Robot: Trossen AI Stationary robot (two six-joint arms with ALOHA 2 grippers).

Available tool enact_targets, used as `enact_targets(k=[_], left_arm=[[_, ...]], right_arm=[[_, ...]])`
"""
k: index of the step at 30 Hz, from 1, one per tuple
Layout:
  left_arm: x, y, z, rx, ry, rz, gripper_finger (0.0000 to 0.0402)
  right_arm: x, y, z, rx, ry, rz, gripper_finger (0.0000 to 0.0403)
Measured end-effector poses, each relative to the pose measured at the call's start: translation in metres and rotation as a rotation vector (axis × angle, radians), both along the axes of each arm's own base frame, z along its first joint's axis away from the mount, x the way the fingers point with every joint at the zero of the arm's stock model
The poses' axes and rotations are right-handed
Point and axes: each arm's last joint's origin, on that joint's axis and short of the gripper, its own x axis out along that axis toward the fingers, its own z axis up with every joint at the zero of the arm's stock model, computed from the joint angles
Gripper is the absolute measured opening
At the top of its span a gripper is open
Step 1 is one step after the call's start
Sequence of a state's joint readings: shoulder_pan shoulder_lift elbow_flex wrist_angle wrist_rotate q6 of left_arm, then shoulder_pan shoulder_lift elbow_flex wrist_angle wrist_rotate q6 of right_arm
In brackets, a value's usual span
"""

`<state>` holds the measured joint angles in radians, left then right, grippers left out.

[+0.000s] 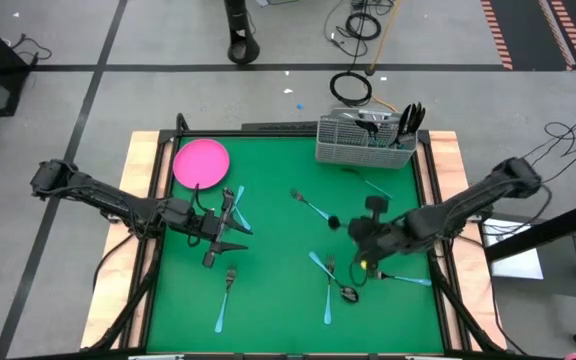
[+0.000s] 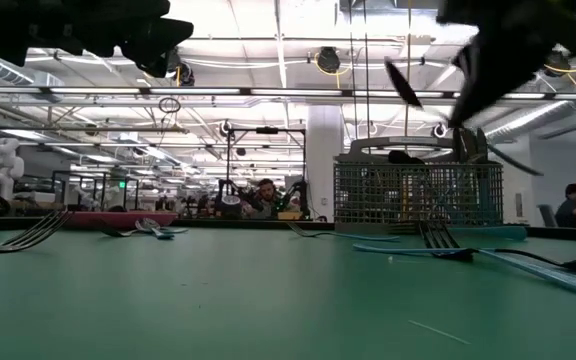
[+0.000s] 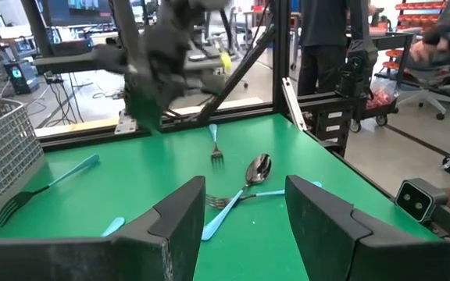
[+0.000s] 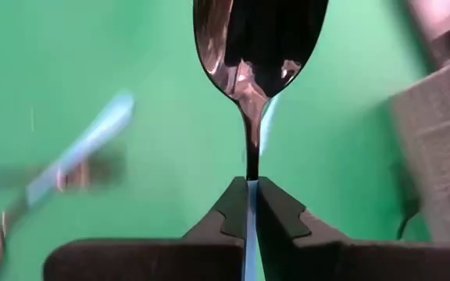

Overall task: Sort silverware
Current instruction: Put the blue spoon into the gray silverware basket

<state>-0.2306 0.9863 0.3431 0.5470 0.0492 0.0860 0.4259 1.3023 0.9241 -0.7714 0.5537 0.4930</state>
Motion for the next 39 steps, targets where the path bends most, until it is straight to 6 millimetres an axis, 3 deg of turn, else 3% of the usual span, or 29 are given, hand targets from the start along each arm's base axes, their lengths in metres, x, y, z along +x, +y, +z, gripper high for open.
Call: enact_targets(k=[6,13,21,29,39], left_arm=[[0.0,0.0,0.0,0.0,0.001,0.0,0.018],[0.0,0.0,0.0,0.008,0.0,-0.001,0.018],[0.0,0.0,-0.001,0.026,0.002,-0.003,0.018],[0.0,0.0,-0.001,0.028,0.005,-0.003,0.018],[0.0,0.001,-0.001,0.045,0.0,-0.002,0.018]], right_arm=[[-0.011,-0.018,0.045,-0.098,-0.37,-0.169,0.0],[-0.012,-0.051,0.065,-0.233,-0.504,-0.374,0.0],[-0.002,-0.108,0.066,-0.347,-0.484,-0.621,0.0],[-0.008,-0.164,0.07,-0.454,-0.498,-0.848,0.0],[-0.022,-0.21,0.029,-0.559,-0.606,-0.963,0.0]])
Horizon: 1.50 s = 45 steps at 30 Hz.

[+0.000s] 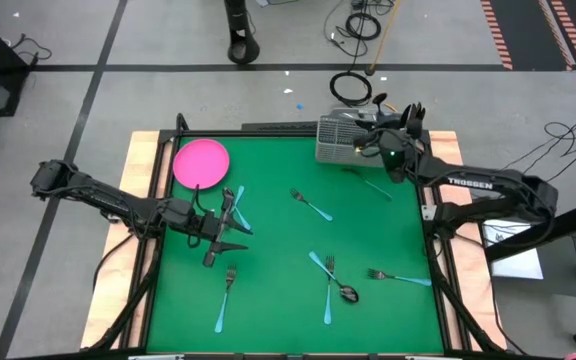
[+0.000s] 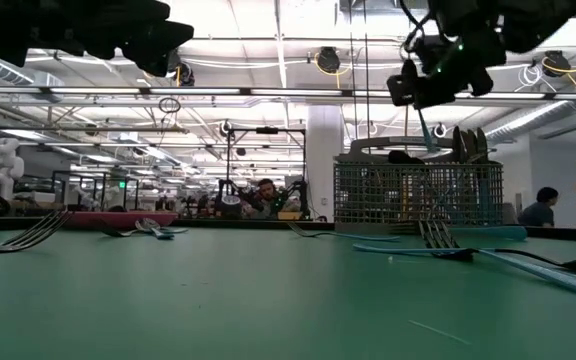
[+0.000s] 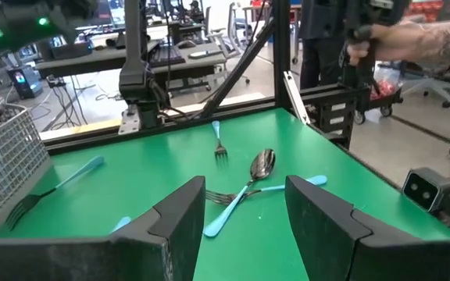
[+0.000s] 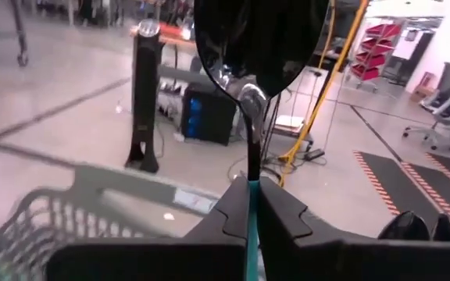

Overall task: Sort silverware
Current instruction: Put the blue spoon into the gray silverware basket

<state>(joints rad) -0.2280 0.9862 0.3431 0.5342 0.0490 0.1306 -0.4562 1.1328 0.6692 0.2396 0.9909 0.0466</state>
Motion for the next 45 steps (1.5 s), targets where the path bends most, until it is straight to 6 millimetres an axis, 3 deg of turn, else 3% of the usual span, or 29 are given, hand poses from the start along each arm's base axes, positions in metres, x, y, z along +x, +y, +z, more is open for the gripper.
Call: enact_targets(k=[15,33,45], left_arm=[[0.002,0.01,-0.005,0.017,0.049,0.053,0.018],[0.002,0.01,-0.004,0.015,0.04,0.052,0.018],[0.002,0.01,-0.004,0.015,0.039,0.052,0.018]], right_arm=[[-0.019,-0.004,-0.049,0.058,-0.048,0.001,0.0],[-0.021,0.001,-0.089,0.216,-0.023,-0.041,0.0],[-0.016,-0.002,-0.092,0.207,0.019,-0.015,0.0042]])
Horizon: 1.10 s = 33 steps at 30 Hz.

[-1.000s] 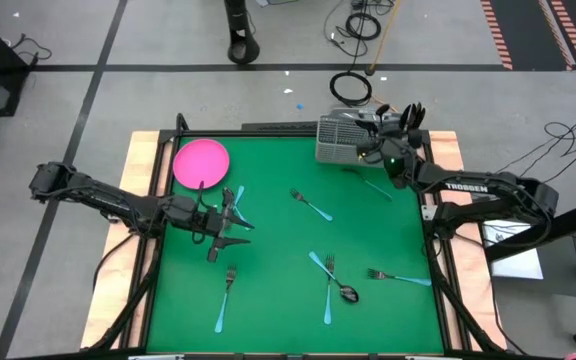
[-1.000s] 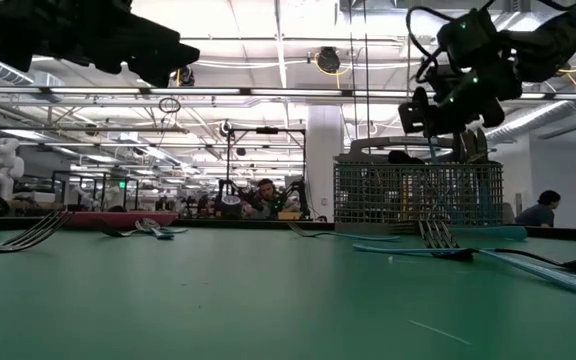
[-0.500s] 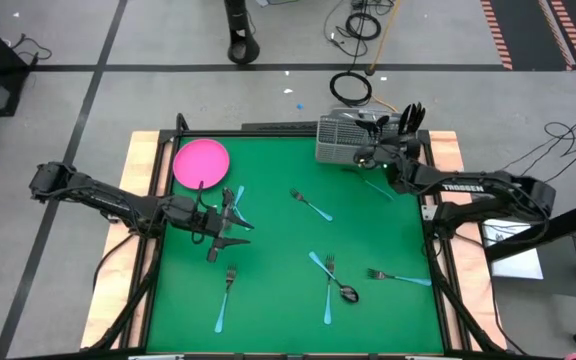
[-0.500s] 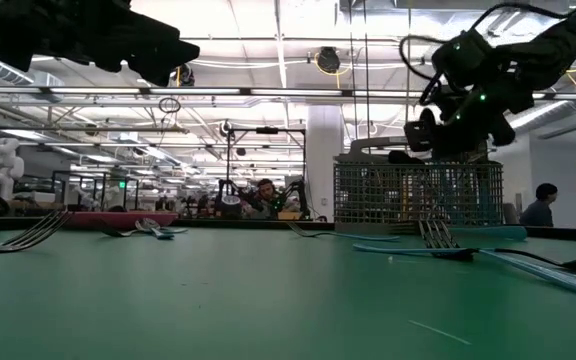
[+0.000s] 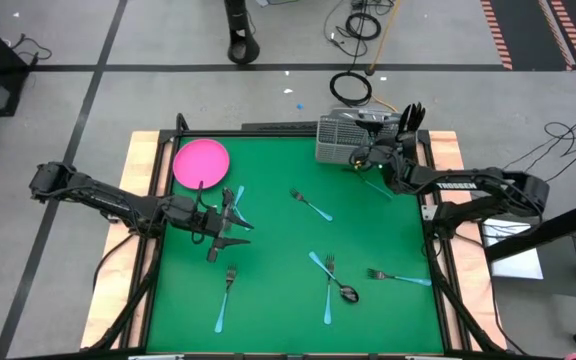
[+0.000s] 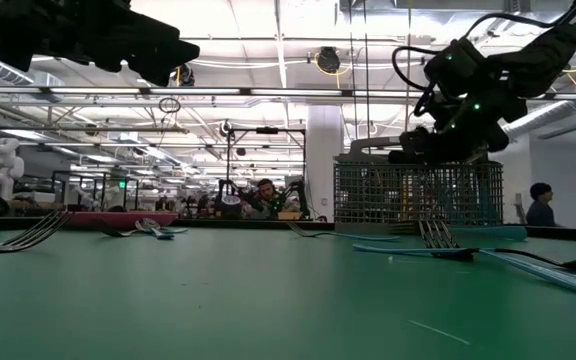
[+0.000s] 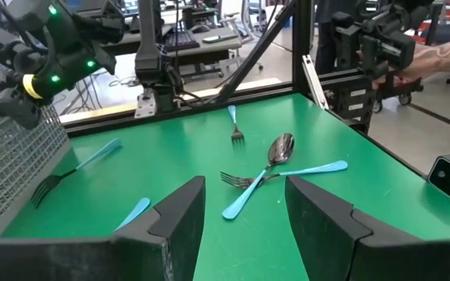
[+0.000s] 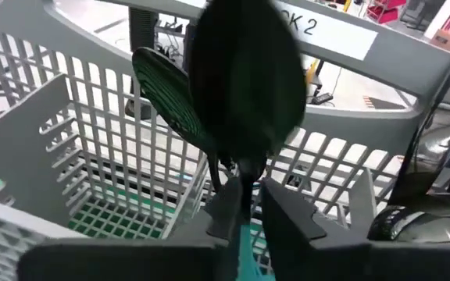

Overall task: Sort silverware
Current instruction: Put the blue spoon into the gray silverware basket

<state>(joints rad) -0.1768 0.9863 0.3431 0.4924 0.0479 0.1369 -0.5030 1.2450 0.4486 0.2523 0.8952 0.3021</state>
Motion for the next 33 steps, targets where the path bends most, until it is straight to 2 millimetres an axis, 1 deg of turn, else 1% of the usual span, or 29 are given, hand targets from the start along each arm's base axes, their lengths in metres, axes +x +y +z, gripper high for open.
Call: enact_targets(k=[8,12,15,17,20,23,25,27,29,33], left_arm=[[0.0,0.0,-0.002,-0.022,0.027,0.002,0.018],[-0.001,0.0,-0.003,-0.043,0.045,0.005,0.018],[-0.001,-0.001,-0.003,-0.046,0.045,0.005,0.018],[-0.001,-0.001,-0.003,-0.054,0.048,0.003,0.018],[-0.001,-0.002,-0.003,-0.069,0.052,0.0,0.018],[-0.002,-0.005,-0.004,-0.078,0.057,-0.01,0.018],[-0.002,-0.007,-0.004,-0.093,0.068,-0.017,0.018],[-0.003,-0.009,-0.005,-0.096,0.081,-0.028,0.018],[-0.004,-0.011,-0.007,-0.108,0.101,-0.036,0.018],[-0.005,-0.016,-0.007,-0.115,0.11,-0.048,0.018]], right_arm=[[-0.001,0.001,0.006,-0.019,-0.013,0.024,0.0099],[-0.003,0.002,0.017,-0.051,-0.008,0.037,0.0126],[0.0,0.0,0.04,-0.1,-0.044,0.048,0.0142],[0.003,-0.001,0.062,-0.139,-0.092,0.058,0.015],[0.008,-0.002,0.094,-0.151,-0.153,0.142,0.0158],[0.011,-0.002,0.121,-0.066,-0.184,0.165,0.0157],[0.006,-0.001,0.128,0.041,-0.163,0.088,0.015],[-0.003,-0.001,0.131,0.14,-0.148,-0.04,0.0139],[-0.013,0.0,0.13,0.238,-0.121,-0.122,0.0129],[-0.024,0.004,0.121,0.402,-0.095,-0.16,0.0117]])
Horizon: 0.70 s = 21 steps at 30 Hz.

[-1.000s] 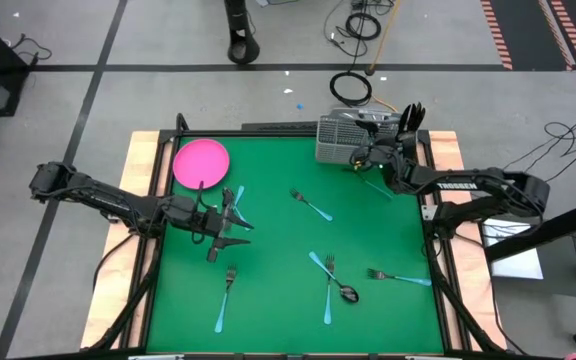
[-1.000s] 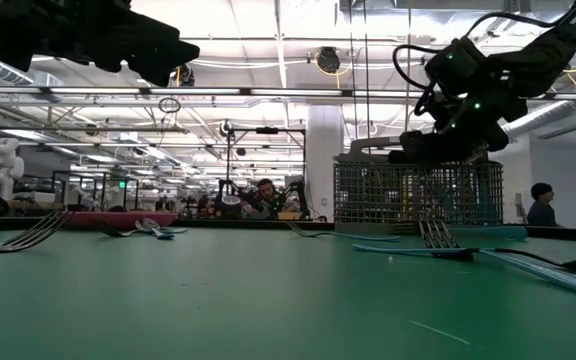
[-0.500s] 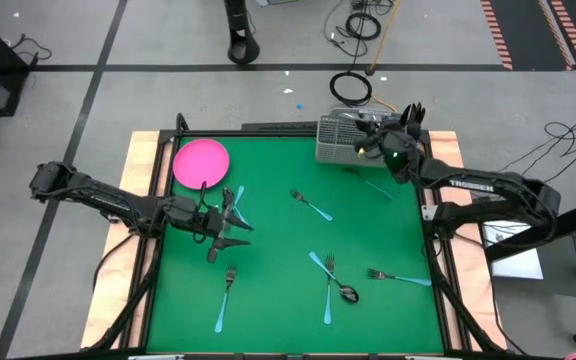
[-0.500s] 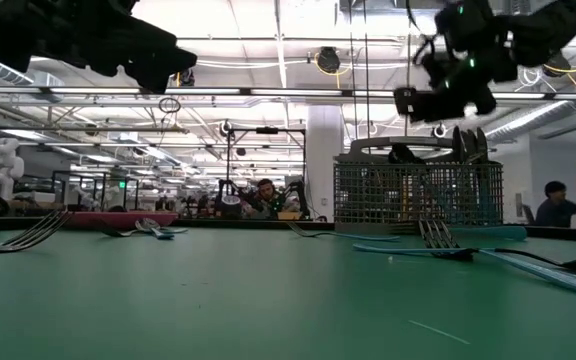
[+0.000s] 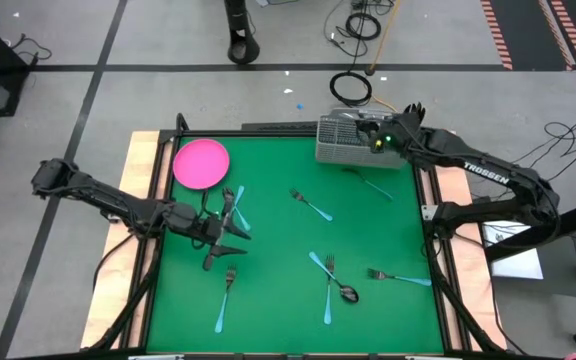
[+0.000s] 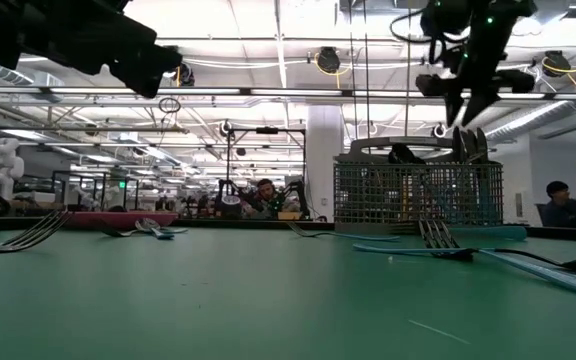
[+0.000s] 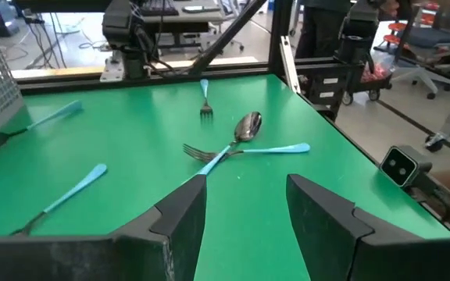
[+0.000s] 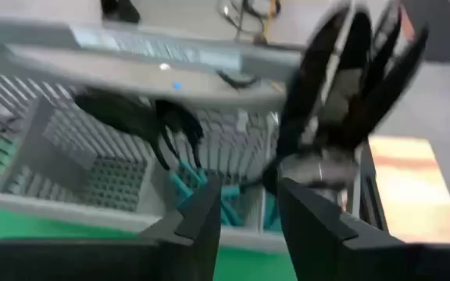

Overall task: Sort silverware
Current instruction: Put the blue spoon into the gray silverware basket

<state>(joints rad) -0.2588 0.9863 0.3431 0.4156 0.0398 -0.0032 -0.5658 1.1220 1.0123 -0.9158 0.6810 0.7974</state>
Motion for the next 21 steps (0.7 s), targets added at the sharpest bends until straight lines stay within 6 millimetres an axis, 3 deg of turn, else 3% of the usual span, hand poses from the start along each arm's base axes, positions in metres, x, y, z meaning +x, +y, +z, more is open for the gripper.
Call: enact_targets(k=[6,15,21], left_arm=[[-0.001,-0.004,0.0,-0.013,0.0,0.001,0.018],[-0.002,-0.006,0.0,-0.004,0.004,0.016,0.018],[-0.002,-0.006,-0.001,-0.002,0.008,0.017,0.018]], right_arm=[[-0.007,-0.001,-0.022,0.051,-0.001,-0.09,0.012],[-0.02,-0.006,-0.041,0.088,0.021,-0.205,0.0166],[-0.022,-0.011,-0.046,0.054,-0.004,-0.245,0.0147]])
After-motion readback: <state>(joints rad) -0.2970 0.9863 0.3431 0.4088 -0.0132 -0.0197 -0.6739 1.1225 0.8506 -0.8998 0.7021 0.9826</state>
